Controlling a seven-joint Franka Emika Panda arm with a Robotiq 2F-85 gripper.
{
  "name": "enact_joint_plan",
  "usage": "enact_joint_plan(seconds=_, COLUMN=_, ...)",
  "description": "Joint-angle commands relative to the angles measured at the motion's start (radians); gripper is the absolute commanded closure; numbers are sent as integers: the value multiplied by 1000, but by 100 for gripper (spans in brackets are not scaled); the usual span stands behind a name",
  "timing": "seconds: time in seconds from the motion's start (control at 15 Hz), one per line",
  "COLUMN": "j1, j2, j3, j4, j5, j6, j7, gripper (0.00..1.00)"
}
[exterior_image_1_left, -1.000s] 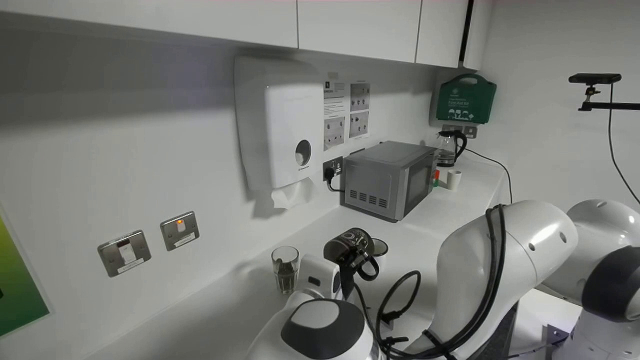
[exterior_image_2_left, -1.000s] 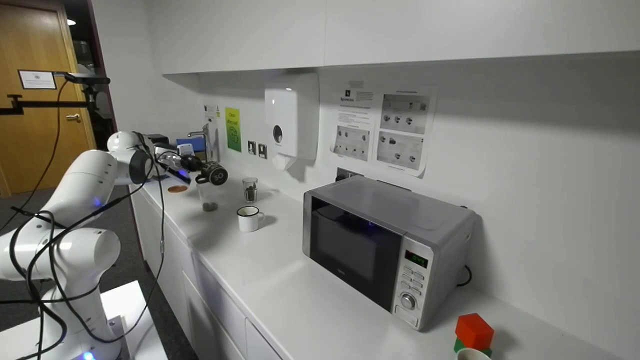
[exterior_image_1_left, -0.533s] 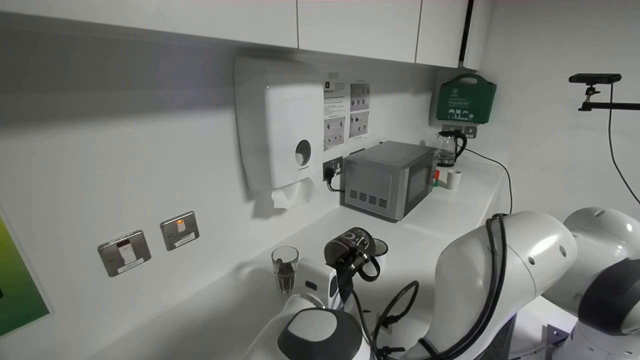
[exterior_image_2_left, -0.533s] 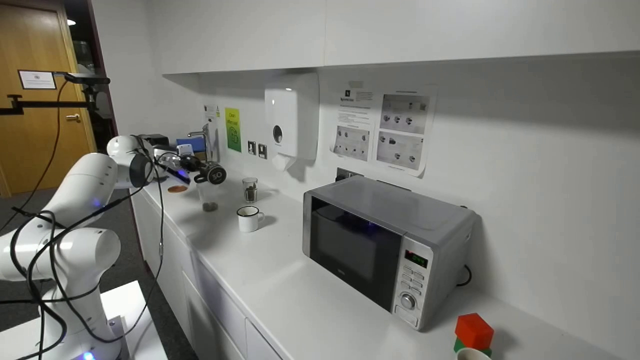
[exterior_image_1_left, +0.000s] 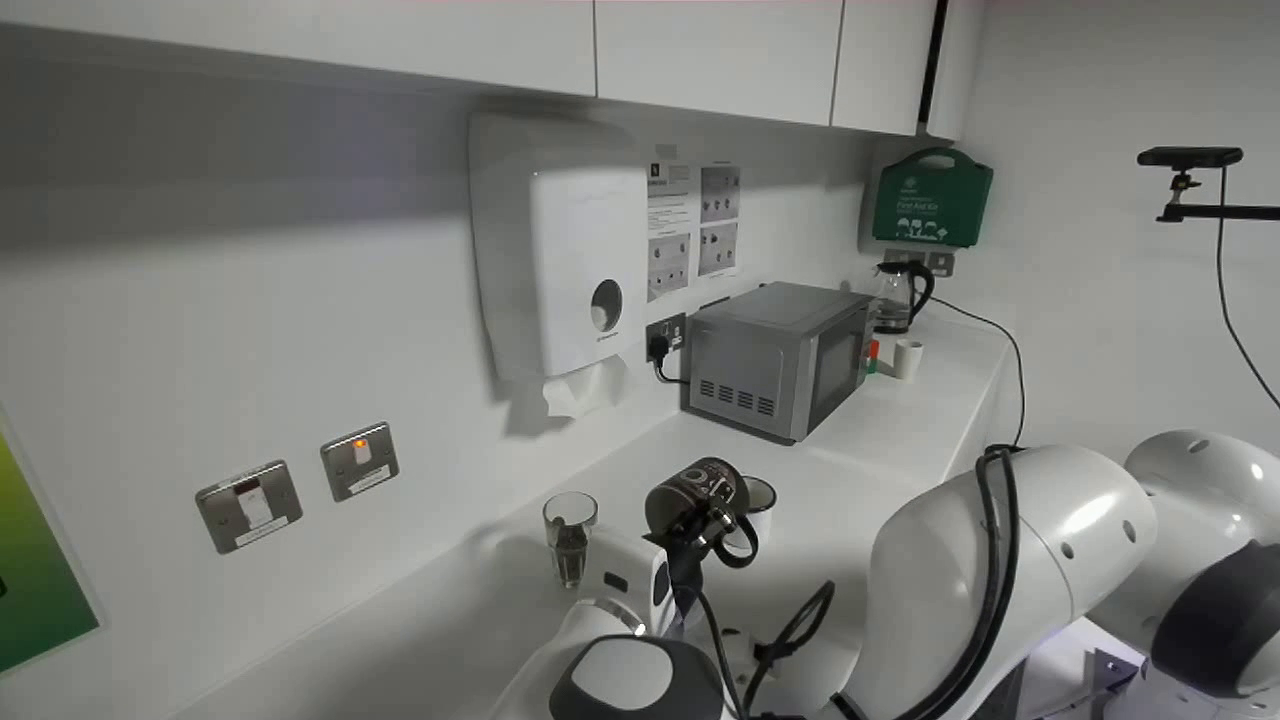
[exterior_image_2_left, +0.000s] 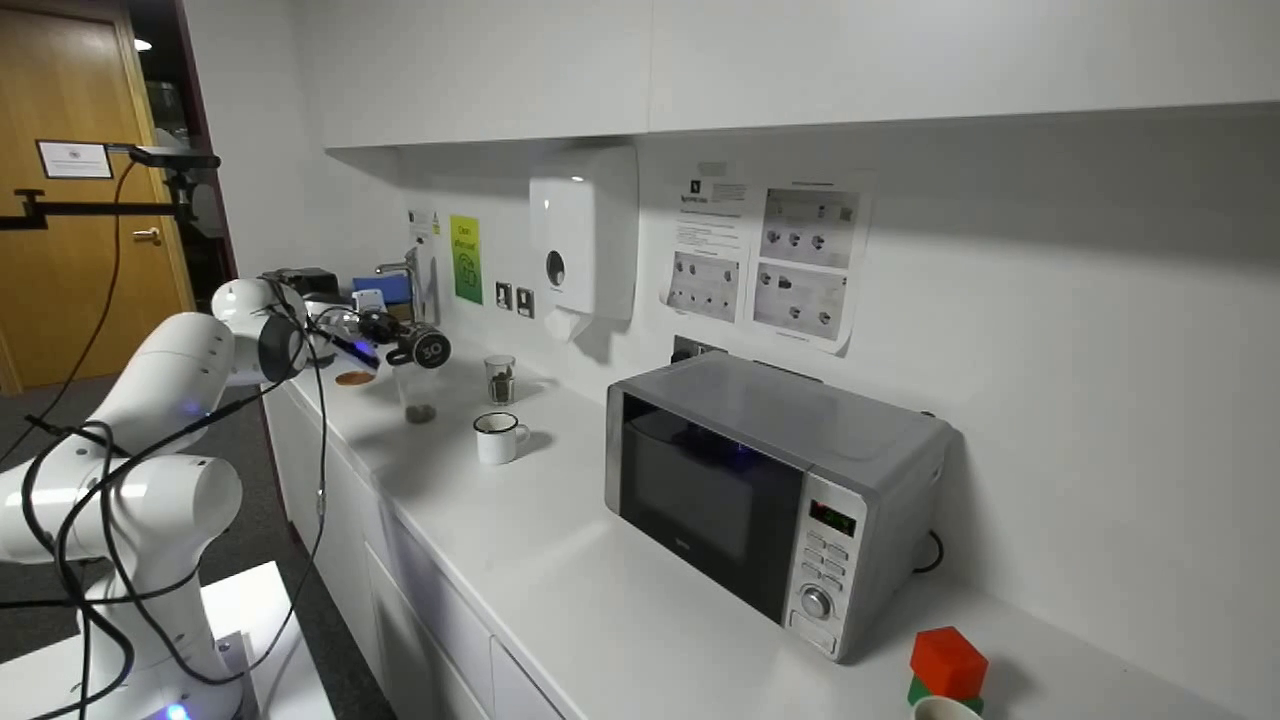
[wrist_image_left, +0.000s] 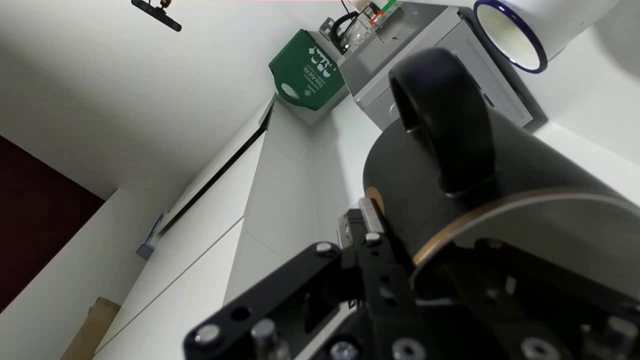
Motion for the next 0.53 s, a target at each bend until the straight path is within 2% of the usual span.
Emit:
enact_joint_plan(seconds=0.0, j1=26, j2=44, j3=-51, j4=69, j5=-59, j6=-66, j7=-80, gripper=98)
enact_joint_plan(seconds=0.47, j1=34, j2=84, j3=-77, j4=95, j5=-104, j6=-105, j7=-133, gripper=98)
